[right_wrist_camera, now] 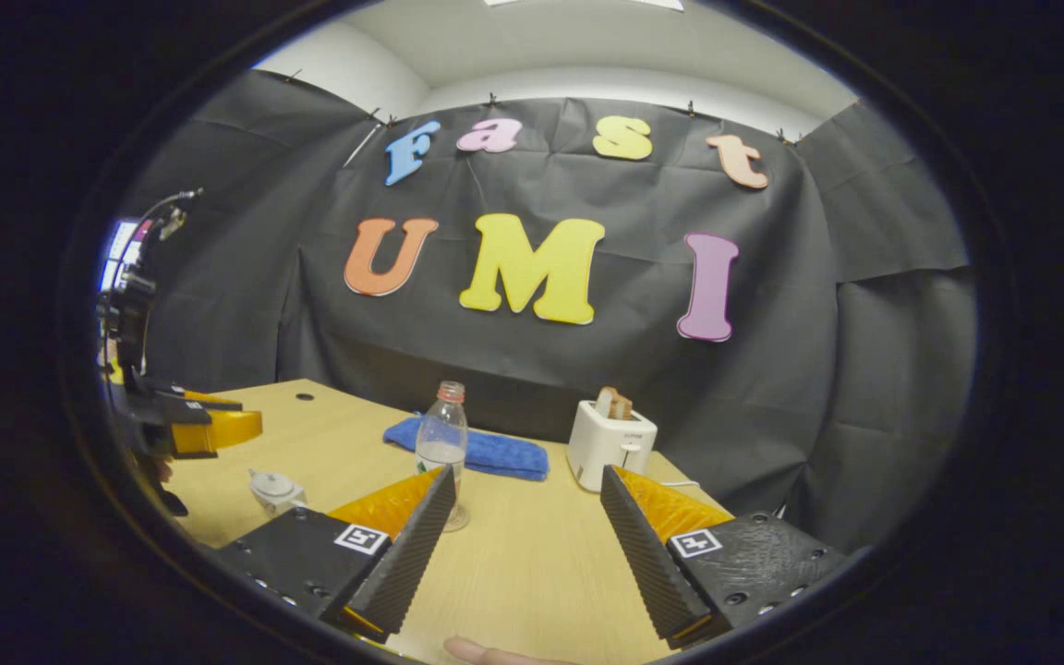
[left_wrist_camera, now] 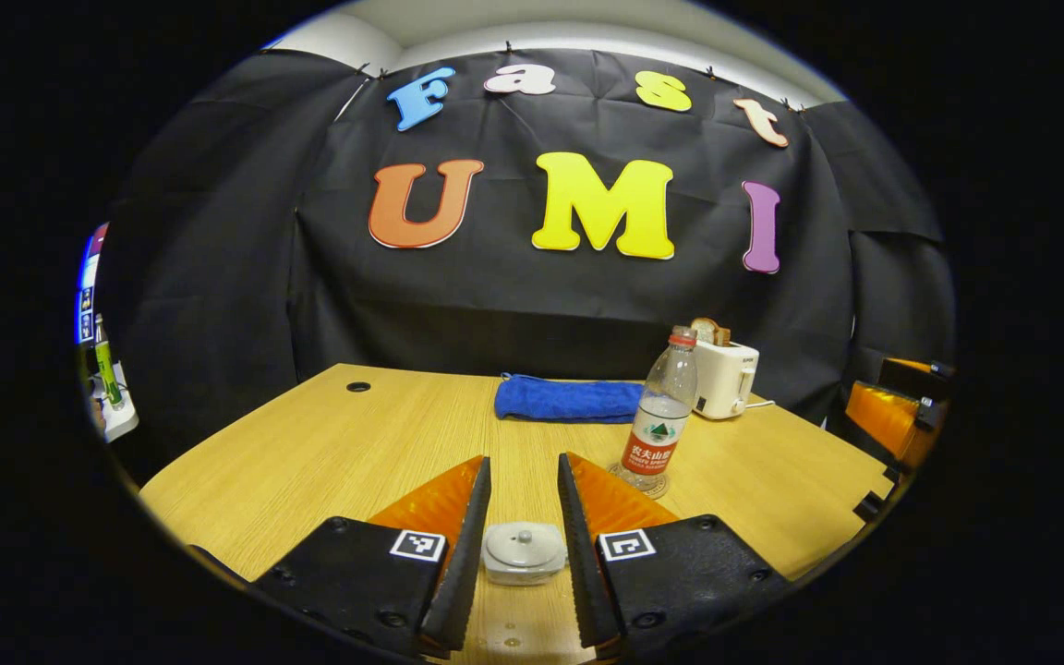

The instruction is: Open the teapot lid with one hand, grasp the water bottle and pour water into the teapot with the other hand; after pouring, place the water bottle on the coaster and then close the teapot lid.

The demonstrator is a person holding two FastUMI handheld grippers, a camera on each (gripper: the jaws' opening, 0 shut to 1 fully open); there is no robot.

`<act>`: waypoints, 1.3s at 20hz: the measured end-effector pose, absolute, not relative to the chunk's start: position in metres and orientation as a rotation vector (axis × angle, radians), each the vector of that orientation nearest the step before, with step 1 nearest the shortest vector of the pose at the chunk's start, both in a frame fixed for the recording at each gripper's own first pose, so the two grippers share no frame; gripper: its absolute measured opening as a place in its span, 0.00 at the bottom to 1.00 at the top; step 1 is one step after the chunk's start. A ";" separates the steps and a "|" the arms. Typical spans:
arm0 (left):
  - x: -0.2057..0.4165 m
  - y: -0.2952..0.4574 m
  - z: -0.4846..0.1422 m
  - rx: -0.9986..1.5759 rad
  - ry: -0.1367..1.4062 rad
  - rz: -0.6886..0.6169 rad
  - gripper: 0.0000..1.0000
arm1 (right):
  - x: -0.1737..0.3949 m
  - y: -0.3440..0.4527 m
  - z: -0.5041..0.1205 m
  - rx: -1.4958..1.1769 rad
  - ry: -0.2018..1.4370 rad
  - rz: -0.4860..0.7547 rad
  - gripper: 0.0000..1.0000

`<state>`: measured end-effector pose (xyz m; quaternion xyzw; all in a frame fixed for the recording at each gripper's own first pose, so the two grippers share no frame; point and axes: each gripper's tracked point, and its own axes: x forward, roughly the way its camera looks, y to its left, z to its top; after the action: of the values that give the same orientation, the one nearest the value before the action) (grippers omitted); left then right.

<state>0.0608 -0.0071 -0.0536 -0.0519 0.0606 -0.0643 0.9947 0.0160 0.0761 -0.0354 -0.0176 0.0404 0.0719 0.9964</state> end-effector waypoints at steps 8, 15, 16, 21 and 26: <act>0.006 -0.006 -0.012 -0.115 0.101 -0.153 0.48 | -0.023 0.084 -0.024 -0.061 0.069 0.140 0.95; -0.031 -0.001 0.021 -0.077 0.024 -0.133 0.83 | -0.031 0.054 -0.023 0.000 0.110 0.077 0.98; -0.030 -0.003 0.019 -0.076 0.029 -0.129 0.99 | -0.031 0.051 -0.023 0.008 0.112 0.070 0.98; -0.030 -0.003 0.016 -0.047 0.027 -0.112 0.96 | -0.033 0.044 -0.019 0.012 0.104 0.068 0.95; -0.027 0.003 0.017 -0.010 0.013 -0.071 0.96 | -0.034 0.049 -0.021 -0.011 0.109 0.083 0.95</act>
<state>-0.0269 0.0030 0.0173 -0.0051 0.0063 -0.0354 0.9993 -0.0337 0.0487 -0.0212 -0.0056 0.0544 0.0414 0.9976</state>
